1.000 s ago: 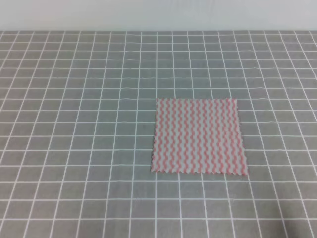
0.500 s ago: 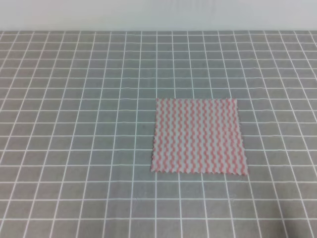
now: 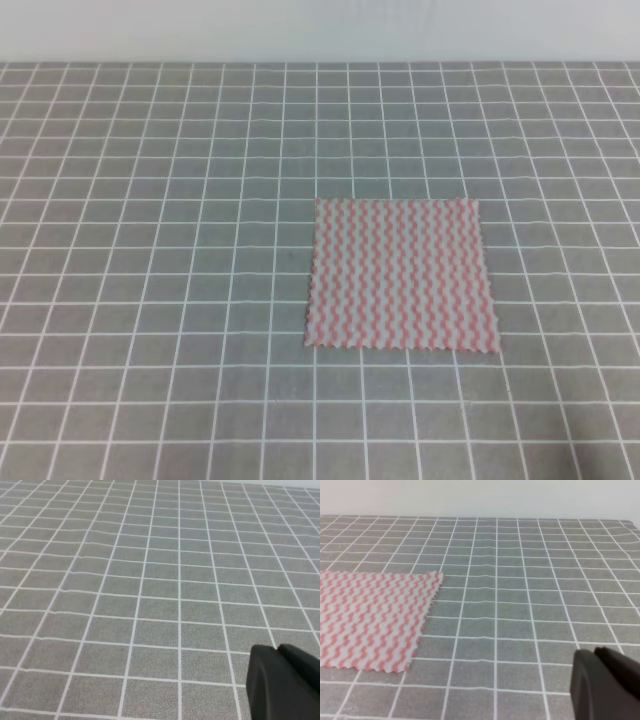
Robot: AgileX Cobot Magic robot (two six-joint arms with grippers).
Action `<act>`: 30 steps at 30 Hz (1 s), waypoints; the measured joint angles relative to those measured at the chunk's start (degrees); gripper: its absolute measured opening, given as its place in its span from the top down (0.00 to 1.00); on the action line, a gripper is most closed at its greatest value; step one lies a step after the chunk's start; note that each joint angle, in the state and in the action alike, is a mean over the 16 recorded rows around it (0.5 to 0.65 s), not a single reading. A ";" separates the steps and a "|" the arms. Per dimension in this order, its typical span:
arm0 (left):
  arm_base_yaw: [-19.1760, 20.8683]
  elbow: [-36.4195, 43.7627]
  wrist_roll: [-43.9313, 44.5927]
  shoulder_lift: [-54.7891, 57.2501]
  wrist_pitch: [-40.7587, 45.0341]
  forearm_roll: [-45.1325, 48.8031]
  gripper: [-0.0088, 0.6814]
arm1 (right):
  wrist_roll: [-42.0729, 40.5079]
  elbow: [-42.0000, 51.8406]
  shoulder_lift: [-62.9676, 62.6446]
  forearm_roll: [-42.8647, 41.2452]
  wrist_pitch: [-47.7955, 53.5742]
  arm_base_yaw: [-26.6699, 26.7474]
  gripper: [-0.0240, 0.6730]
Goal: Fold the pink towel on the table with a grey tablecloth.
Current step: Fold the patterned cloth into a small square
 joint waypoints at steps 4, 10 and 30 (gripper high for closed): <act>0.00 0.08 0.00 0.00 -0.06 0.00 0.99 | 0.00 0.00 -0.11 0.00 0.00 0.01 0.99; -0.03 0.08 0.00 0.01 0.00 0.02 0.99 | 0.00 0.00 0.00 0.00 0.00 0.00 0.99; -0.14 0.00 0.00 0.13 0.06 0.14 0.99 | 0.00 -0.09 0.11 0.01 0.00 -0.01 0.99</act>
